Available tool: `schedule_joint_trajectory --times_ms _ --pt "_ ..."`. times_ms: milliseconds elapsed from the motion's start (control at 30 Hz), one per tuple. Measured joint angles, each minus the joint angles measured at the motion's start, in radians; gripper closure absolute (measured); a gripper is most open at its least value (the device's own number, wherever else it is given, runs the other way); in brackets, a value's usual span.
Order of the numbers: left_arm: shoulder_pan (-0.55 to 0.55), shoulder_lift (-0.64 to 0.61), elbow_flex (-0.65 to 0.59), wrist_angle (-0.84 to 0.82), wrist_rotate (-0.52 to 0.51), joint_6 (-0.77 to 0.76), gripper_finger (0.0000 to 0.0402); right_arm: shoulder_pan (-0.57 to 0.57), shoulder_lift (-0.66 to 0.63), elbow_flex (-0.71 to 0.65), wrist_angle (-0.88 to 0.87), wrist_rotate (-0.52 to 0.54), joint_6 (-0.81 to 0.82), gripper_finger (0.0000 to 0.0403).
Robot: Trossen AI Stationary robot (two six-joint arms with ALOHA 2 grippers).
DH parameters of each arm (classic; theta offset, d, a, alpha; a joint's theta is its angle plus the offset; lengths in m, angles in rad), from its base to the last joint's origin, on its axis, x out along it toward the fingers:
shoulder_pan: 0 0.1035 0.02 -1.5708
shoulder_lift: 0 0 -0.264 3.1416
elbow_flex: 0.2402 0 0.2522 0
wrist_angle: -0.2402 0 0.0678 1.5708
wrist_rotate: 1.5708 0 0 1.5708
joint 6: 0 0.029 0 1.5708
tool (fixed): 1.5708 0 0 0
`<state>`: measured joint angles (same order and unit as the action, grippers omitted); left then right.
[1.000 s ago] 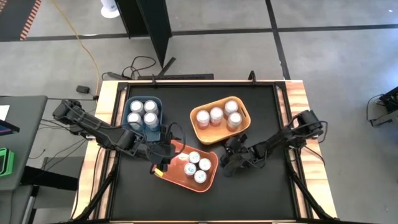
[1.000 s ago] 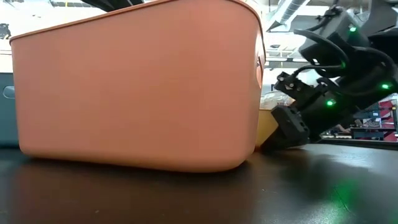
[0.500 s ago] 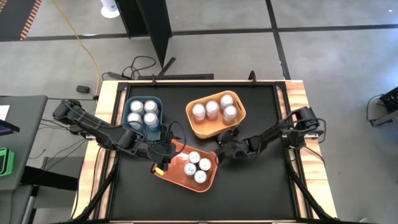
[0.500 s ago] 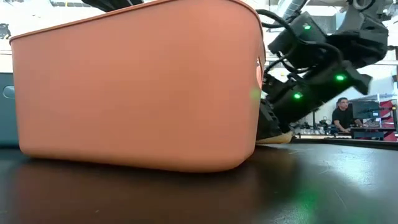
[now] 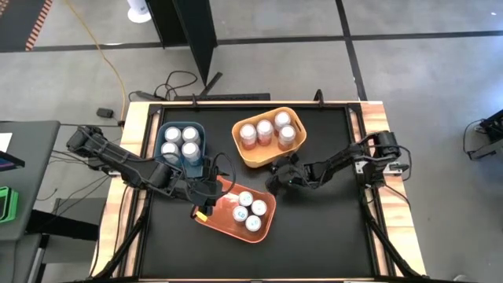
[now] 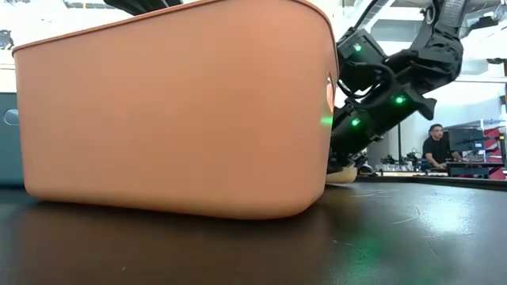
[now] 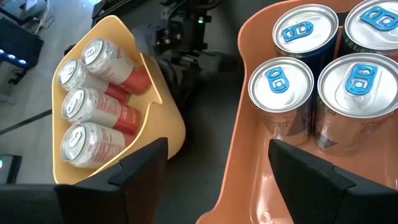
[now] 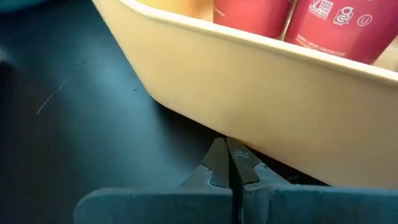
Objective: Sort soda cans
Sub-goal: Move the yellow bin
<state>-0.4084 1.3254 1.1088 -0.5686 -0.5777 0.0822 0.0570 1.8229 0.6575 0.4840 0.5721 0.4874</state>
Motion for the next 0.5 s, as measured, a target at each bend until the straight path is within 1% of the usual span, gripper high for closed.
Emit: schedule_joint_trajectory --times_ms 233,433,500 --pt "0.007 0.0 -0.009 0.016 0.0 -0.004 0.0127 -0.043 0.0 0.0 0.003 -0.05 0.001 0.0403" --pt "0.062 0.001 -0.115 0.146 0.004 0.054 0.0127 -0.033 -0.001 0.001 -0.017 -0.09 -0.01 0.0401" --pt "0.092 0.0 -0.136 0.185 0.027 0.068 0.0127 -0.016 -0.002 0.002 -0.033 -0.091 -0.021 0.0401"
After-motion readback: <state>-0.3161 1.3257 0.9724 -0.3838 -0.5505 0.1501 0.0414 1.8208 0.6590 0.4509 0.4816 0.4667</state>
